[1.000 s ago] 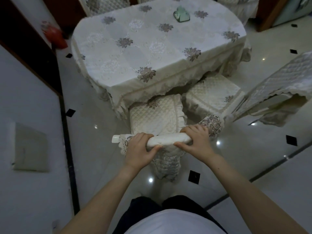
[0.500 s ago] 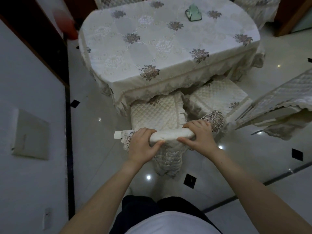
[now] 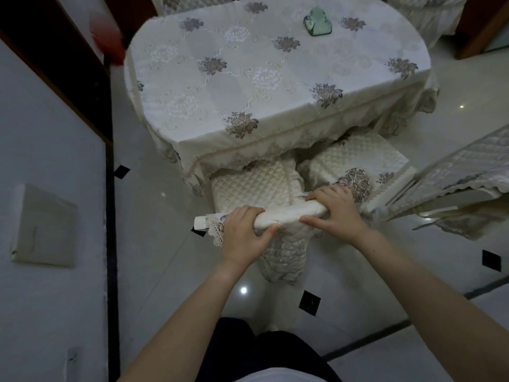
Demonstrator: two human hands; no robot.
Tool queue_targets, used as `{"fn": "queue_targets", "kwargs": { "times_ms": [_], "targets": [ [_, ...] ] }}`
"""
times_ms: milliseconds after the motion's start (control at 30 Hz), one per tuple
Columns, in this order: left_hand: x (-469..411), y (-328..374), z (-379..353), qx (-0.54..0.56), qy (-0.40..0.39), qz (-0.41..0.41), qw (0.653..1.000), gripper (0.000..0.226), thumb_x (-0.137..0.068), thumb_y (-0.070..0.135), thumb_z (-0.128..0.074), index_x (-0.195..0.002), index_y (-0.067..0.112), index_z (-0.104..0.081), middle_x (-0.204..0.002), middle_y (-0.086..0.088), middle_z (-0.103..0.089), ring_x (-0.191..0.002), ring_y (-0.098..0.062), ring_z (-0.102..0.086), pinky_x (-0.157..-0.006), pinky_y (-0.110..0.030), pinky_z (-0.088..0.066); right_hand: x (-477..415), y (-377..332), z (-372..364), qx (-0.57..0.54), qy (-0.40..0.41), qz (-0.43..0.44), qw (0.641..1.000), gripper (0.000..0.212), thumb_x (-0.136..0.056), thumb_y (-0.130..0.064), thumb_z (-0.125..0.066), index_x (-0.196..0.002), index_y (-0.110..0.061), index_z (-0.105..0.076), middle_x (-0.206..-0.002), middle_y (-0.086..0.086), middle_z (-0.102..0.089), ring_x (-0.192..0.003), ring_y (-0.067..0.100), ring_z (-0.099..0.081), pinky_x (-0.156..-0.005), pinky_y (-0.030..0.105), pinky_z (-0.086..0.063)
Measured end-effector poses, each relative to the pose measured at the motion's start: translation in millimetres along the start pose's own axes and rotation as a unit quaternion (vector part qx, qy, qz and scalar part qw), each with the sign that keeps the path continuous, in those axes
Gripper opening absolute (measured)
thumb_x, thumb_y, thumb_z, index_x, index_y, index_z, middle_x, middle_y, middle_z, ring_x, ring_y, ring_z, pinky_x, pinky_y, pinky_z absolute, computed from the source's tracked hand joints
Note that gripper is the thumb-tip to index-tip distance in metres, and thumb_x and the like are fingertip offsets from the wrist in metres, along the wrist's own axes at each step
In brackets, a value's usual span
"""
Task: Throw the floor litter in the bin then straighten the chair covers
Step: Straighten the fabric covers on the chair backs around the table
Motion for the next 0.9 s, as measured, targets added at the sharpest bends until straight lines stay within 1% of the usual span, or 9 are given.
{"fn": "queue_targets", "kwargs": {
  "times_ms": [100,167,333,500,600,767,900],
  "targets": [
    [-10,-1,-4,0.001,0.002,0.002,1.0,0.047,-0.077,0.06,-0.066,-0.094,0.016,-0.068,-0.089,0.006,-0.065,-0.084,-0.012,-0.057,-0.079,-0.027,-0.041,-10,5,1,0.005,-0.005,-0.002,1.0,0.057,-0.076,-0.078,-0.05,-0.102,-0.029,-0.063,-0.101,-0.012,-0.058,-0.101,0.014,-0.045,-0.093,0.038,-0.028],
    [-17,-4,-5,0.003,0.007,0.002,1.0,0.047,-0.076,0.06,-0.066,-0.094,0.016,-0.069,-0.088,0.006,-0.065,-0.084,-0.011,-0.056,-0.079,-0.025,-0.039,-18,8,1,0.005,-0.005,-0.001,1.0,0.057,-0.076,-0.077,-0.05,-0.102,-0.029,-0.063,-0.1,-0.015,-0.056,-0.101,0.014,-0.044,-0.092,0.035,-0.026],
    [-39,-11,-5,0.008,0.01,0.013,1.0,0.049,-0.075,0.061,-0.065,-0.093,0.016,-0.069,-0.087,0.007,-0.065,-0.084,-0.012,-0.057,-0.078,-0.028,-0.042,-42,14,-2,0.003,-0.001,0.002,1.0,0.059,-0.075,-0.077,-0.049,-0.103,-0.027,-0.064,-0.097,-0.019,-0.05,-0.1,0.012,-0.043,-0.091,0.033,-0.024],
    [-62,-22,-7,0.012,0.002,0.026,1.0,0.048,-0.076,0.061,-0.065,-0.094,0.017,-0.069,-0.088,0.006,-0.064,-0.085,-0.013,-0.058,-0.078,-0.032,-0.044,-68,20,-5,0.001,-0.001,0.007,1.0,0.06,-0.075,-0.079,-0.048,-0.102,-0.027,-0.064,-0.1,-0.014,-0.057,-0.098,0.01,-0.041,-0.089,0.031,-0.022],
    [-78,-28,-9,0.011,0.005,0.024,1.0,0.048,-0.076,0.061,-0.065,-0.093,0.017,-0.069,-0.087,0.007,-0.064,-0.083,-0.013,-0.057,-0.077,-0.031,-0.043,-85,26,-8,0.008,-0.005,0.006,1.0,0.06,-0.076,-0.08,-0.047,-0.102,-0.028,-0.063,-0.101,-0.012,-0.058,-0.098,0.008,-0.039,-0.089,0.033,-0.024],
    [-108,-42,-7,0.0,-0.001,0.022,1.0,0.049,-0.077,0.061,-0.064,-0.095,0.016,-0.069,-0.087,0.005,-0.064,-0.084,-0.014,-0.056,-0.079,-0.029,-0.04,-117,30,-12,0.008,-0.006,0.004,1.0,0.058,-0.076,-0.079,-0.048,-0.102,-0.029,-0.063,-0.1,-0.013,-0.057,-0.098,0.011,-0.042,-0.089,0.035,-0.026],
    [-128,-52,-8,0.002,-0.008,0.029,1.0,0.047,-0.076,0.061,-0.065,-0.096,0.018,-0.069,-0.087,0.006,-0.062,-0.084,-0.014,-0.055,-0.078,-0.029,-0.041,-140,35,-15,0.012,-0.01,-0.001,1.0,0.059,-0.075,-0.079,-0.048,-0.101,-0.028,-0.063,-0.099,-0.011,-0.058,-0.098,0.016,-0.046,-0.09,0.038,-0.028]
  ]
}}
Point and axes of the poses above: each hand's wrist, its own x-axis away from the middle knuckle, its own z-axis out of the back of the hand, y = z × x, the point moved 4 cm from there along -x, towards the middle knuckle
